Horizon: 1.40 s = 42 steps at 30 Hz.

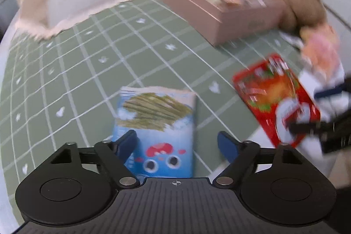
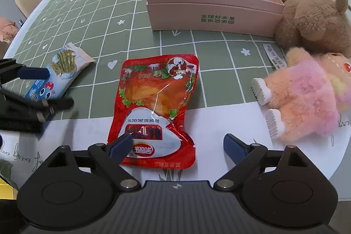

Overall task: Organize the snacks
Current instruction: 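Grasp red roast-chicken bag with right tool while left tool grasps blue seaweed bag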

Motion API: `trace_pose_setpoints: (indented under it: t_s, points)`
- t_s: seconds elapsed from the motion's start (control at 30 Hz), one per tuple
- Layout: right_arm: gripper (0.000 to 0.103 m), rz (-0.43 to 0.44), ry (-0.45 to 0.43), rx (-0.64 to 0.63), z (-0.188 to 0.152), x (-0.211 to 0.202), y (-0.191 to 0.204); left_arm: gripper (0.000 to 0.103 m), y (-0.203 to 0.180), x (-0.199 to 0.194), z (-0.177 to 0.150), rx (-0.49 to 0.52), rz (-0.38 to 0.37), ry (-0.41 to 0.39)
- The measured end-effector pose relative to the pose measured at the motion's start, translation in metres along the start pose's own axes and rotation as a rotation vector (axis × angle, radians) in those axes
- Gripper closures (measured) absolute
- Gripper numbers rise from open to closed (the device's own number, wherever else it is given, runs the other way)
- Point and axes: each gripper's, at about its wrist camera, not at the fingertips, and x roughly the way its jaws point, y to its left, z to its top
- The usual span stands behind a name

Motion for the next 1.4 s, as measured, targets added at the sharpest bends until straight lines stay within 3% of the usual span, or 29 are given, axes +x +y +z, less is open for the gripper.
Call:
trace_pose_setpoints:
  t_s: [0.1, 0.5, 0.7, 0.83, 1.03, 1.13, 1.23, 1.4]
  points:
    - [0.008, 0.007, 0.011, 0.005, -0.001, 0.004, 0.001, 0.019, 0.013, 0.005, -0.001, -0.041, 0.065, 0.014]
    - [0.003, 0.000, -0.005, -0.030, -0.006, 0.004, 0.007, 0.017, 0.049, 0.014, 0.004, -0.241, 0.028, 0.020]
    - [0.003, 0.004, -0.101, -0.041, 0.000, -0.011, 0.006, 0.017, 0.044, 0.008, 0.002, -0.276, -0.095, 0.038]
    - [0.003, -0.002, -0.104, -0.068, 0.007, -0.005, 0.010, 0.017, 0.030, 0.004, -0.003, -0.250, -0.185, 0.059]
    - [0.002, -0.012, -0.078, -0.108, 0.010, 0.019, 0.019, 0.016, 0.005, 0.003, -0.007, -0.110, -0.099, 0.066]
    - [0.000, -0.006, -0.088, -0.106, 0.009, 0.023, 0.021, 0.016, 0.004, 0.006, -0.009, -0.092, 0.008, 0.069]
    - [0.000, -0.001, -0.097, -0.110, 0.008, 0.022, 0.020, 0.016, 0.009, 0.005, -0.009, -0.140, 0.012, 0.066]
    - [0.000, 0.002, -0.078, -0.115, 0.011, 0.023, 0.020, 0.016, 0.005, 0.006, -0.007, -0.130, 0.026, 0.081]
